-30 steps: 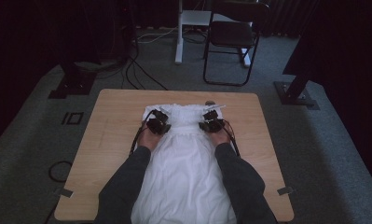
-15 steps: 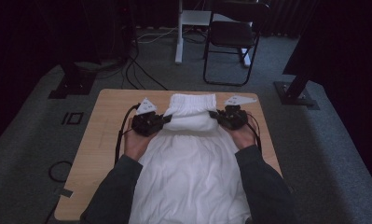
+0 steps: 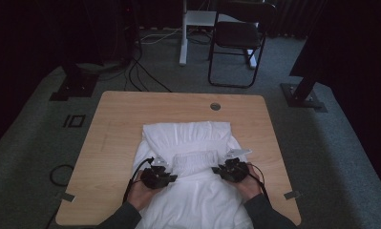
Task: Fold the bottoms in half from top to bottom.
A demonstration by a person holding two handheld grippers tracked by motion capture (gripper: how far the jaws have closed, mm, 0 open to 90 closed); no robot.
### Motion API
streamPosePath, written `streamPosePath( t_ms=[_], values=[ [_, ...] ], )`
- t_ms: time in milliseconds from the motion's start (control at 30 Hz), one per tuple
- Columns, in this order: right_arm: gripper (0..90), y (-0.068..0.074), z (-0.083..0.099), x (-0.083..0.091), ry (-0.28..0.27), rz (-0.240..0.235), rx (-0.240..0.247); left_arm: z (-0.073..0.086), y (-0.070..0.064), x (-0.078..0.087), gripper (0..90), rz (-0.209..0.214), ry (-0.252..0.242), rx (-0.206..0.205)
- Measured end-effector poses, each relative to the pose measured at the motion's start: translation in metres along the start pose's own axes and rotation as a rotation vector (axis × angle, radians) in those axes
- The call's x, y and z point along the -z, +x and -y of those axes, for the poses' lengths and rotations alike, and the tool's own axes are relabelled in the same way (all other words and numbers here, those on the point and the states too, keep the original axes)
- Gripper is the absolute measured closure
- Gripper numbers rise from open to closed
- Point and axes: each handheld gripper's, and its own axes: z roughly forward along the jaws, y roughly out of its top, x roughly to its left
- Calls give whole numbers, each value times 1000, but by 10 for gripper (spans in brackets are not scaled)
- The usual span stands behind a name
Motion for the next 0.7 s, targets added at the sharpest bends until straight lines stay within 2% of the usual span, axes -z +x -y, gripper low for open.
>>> streamPosePath(
  t_ms=[100,133,200,233,300,400,500,600,667,700],
  values=[
    [802,0,6,-7,21,-8,-18,1,4,-1,839,13,-2,10],
    [800,0,8,-11,31,-6,-21,-2,6,-1,839,0,13,-26],
    [795,-2,7,-20,44,-16,-60,-8,13,-1,838,-22,33,-59],
    [795,-3,5,-22,38,-17,-78,-11,18,-1,838,-33,41,-67],
    [793,-1,0,-28,31,-8,-78,-20,32,-1,833,-41,64,-67],
    [792,-1,-10,-40,19,-14,-89,-35,60,-3,828,-78,85,-53],
    [799,-3,-23,-53,21,-12,-77,-49,79,-6,825,-128,96,-59],
    [810,-12,-38,-66,15,21,-29,-59,89,-12,825,-174,87,-49],
    [816,-24,-46,-71,14,29,-50,-64,91,-16,825,-195,77,-52],
    [817,-35,-52,-74,13,38,-60,-66,92,-19,825,-197,70,-49]
  ],
)
